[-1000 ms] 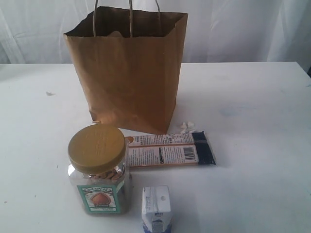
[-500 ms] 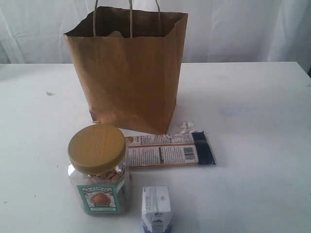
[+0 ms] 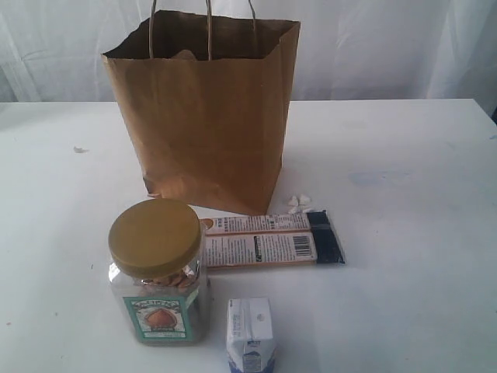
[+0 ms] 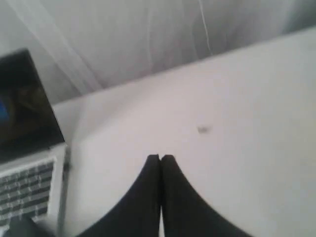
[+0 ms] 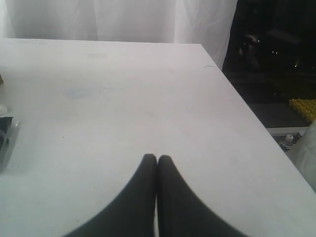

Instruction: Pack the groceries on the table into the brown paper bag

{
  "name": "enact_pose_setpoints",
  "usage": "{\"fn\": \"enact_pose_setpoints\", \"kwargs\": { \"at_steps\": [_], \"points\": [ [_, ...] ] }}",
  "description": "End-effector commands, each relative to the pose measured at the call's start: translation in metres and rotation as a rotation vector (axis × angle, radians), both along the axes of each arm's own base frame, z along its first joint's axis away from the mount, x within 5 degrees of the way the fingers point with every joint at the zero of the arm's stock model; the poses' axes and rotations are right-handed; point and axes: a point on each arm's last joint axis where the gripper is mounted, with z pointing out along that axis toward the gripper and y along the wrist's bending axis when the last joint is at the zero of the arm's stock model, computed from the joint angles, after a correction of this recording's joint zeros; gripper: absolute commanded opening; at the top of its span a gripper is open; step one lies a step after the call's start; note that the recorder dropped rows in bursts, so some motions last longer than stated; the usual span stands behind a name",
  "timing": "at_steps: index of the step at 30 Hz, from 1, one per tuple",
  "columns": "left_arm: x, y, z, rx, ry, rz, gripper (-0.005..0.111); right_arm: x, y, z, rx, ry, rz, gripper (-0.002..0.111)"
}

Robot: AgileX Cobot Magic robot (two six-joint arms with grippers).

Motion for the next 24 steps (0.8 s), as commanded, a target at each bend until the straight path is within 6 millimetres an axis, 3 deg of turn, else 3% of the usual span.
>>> {"fn": "enact_pose_setpoints", "kwargs": {
  "at_steps": [1, 5, 9, 11, 15, 20, 24],
  "points": [
    [-0.030, -0.009, -0.058, -0.012, 0.181, -0.049, 0.000, 0.000, 0.000, 0.000, 0.003, -0.009, -0.001, 0.000],
    [-0.053, -0.032, -0.085, -0.277, 0.256, -0.142, 0.000, 0.000, 0.000, 0.000, 0.003, -0.009, -0.001, 0.000],
    [-0.063, -0.062, -0.067, -0.492, 0.131, -0.465, 0.000, 0.000, 0.000, 0.000, 0.003, -0.009, -0.001, 0.000],
    [-0.067, -0.068, -0.064, -0.481, 0.100, -0.581, 0.000, 0.000, 0.000, 0.000, 0.003, -0.009, -0.001, 0.000],
    [-0.070, -0.077, -0.081, -0.396, 0.280, -0.526, 0.000, 0.000, 0.000, 0.000, 0.003, -0.009, -0.001, 0.000],
    [-0.098, -0.138, -0.079, -0.398, 0.386, -0.899, 0.000, 0.000, 0.000, 0.000, 0.003, -0.009, -0.001, 0.000],
    [-0.107, -0.152, -0.077, -0.389, 0.386, -1.013, 0.000, 0.000, 0.000, 0.000, 0.003, -0.009, -0.001, 0.000]
  ]
}}
